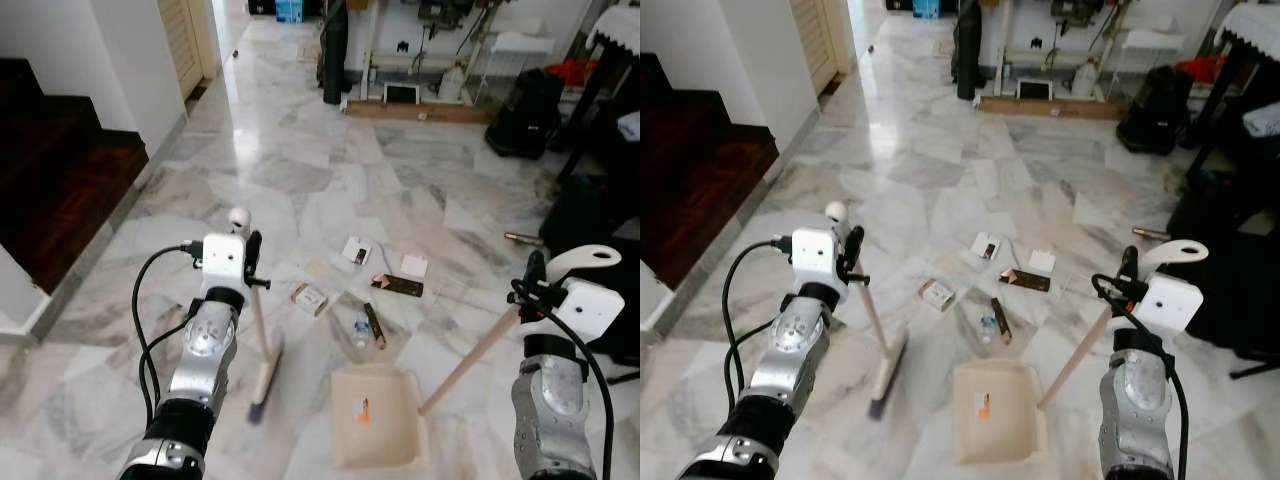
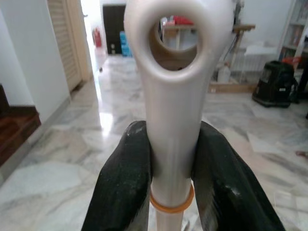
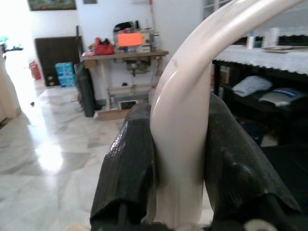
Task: Sweep floor
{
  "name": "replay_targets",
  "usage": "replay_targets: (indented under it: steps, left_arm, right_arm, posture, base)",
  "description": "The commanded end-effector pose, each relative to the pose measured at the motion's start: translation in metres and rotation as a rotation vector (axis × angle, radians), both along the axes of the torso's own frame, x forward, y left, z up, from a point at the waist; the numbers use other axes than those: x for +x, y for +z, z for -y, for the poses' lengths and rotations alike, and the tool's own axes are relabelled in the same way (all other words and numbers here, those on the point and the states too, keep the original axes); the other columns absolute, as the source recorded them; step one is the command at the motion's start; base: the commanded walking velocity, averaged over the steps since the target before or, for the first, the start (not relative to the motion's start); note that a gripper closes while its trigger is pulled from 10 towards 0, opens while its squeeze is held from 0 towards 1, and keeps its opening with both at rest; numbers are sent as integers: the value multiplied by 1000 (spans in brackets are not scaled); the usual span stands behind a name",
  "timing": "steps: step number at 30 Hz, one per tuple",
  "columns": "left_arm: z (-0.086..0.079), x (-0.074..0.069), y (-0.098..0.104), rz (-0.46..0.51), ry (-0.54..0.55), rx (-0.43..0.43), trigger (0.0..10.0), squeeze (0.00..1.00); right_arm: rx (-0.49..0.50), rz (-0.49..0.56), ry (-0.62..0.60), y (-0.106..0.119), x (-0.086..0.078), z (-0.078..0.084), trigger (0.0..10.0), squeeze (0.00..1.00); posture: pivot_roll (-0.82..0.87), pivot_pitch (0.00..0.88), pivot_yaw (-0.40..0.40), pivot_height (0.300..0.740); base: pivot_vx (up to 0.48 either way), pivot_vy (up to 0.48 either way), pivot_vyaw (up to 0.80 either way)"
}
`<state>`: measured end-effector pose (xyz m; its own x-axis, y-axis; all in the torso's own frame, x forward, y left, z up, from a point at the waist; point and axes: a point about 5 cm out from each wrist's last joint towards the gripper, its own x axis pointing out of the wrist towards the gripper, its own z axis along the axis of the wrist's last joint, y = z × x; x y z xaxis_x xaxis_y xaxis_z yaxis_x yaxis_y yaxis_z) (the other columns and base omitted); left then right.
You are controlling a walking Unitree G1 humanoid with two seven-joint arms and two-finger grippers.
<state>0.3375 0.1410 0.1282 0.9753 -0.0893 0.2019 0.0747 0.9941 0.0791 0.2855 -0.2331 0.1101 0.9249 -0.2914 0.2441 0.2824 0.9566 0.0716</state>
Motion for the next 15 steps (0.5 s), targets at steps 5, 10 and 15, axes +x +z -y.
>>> replay_targets:
  steps: [5,10,15]
  left_arm:
    - [1,3,14,61,-5,13,10000,0]
    - [1,3,14,60,-7,13,10000,0]
    - [2,4,14,60,-9,13,10000,0]
  right_arm:
    - [11,31,-14,6,-1,4,10000,0]
    - [22,31,-16,5,-1,4,10000,0]
    - [29,24,-15,5,0,4,10000,0]
  posture:
    - [79,84,-31,740]
    - [78,88,-30,740]
    - [76,98,-30,740]
  base:
    - [290,0,0]
    - [290,0,0]
    - [289,0,-616]
